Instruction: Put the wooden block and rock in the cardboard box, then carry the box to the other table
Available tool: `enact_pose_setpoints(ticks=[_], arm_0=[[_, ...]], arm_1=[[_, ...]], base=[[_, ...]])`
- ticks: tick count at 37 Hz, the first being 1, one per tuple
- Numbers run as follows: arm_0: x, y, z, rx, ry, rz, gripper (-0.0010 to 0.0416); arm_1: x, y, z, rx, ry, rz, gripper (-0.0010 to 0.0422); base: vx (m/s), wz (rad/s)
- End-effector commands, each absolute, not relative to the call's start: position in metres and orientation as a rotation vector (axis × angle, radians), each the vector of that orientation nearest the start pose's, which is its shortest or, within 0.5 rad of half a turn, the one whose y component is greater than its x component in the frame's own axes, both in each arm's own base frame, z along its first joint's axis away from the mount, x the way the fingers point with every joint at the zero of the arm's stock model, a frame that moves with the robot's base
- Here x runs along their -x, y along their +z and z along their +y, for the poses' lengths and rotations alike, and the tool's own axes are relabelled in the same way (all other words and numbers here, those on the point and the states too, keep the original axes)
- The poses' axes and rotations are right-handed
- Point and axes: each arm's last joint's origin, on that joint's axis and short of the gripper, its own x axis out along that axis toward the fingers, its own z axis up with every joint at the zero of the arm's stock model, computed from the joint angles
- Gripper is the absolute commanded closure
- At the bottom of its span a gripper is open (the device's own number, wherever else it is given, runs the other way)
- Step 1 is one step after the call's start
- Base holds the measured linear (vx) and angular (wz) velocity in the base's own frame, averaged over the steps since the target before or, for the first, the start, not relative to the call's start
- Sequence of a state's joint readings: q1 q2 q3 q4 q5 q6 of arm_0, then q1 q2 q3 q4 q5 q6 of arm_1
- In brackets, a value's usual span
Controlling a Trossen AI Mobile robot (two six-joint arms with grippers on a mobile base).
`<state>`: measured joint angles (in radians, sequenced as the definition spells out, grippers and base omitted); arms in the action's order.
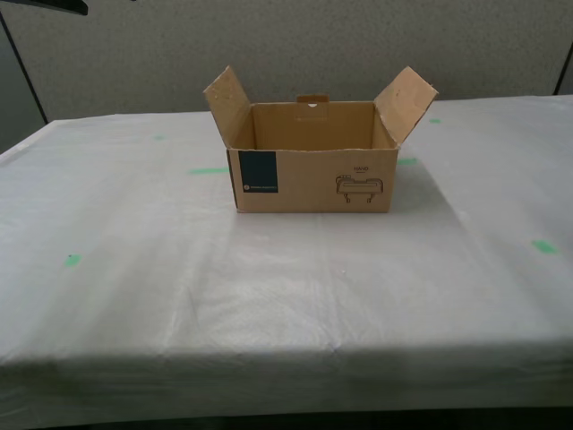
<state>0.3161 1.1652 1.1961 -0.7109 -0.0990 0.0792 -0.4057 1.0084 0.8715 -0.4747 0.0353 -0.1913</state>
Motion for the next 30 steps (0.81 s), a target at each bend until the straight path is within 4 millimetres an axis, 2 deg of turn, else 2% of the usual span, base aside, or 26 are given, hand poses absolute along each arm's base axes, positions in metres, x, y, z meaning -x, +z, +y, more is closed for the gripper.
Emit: enact_pose_setpoints(ticks=[1,30], arm_0=[[-0.2216,0.3532,0.0753,0.001,0.368,0.694,0.0016],[-0.2216,0.3532,0.0753,0.001,0.368,0.694,0.0016]], arm_1=[[-0.1921,0.2975,-0.0835,0.067,-0.366,0.641,0.0108],[-0.1921,0.2975,-0.0835,0.068,-0.366,0.641,0.0108]], base=[[0.000,0.000],[0.000,0.000]])
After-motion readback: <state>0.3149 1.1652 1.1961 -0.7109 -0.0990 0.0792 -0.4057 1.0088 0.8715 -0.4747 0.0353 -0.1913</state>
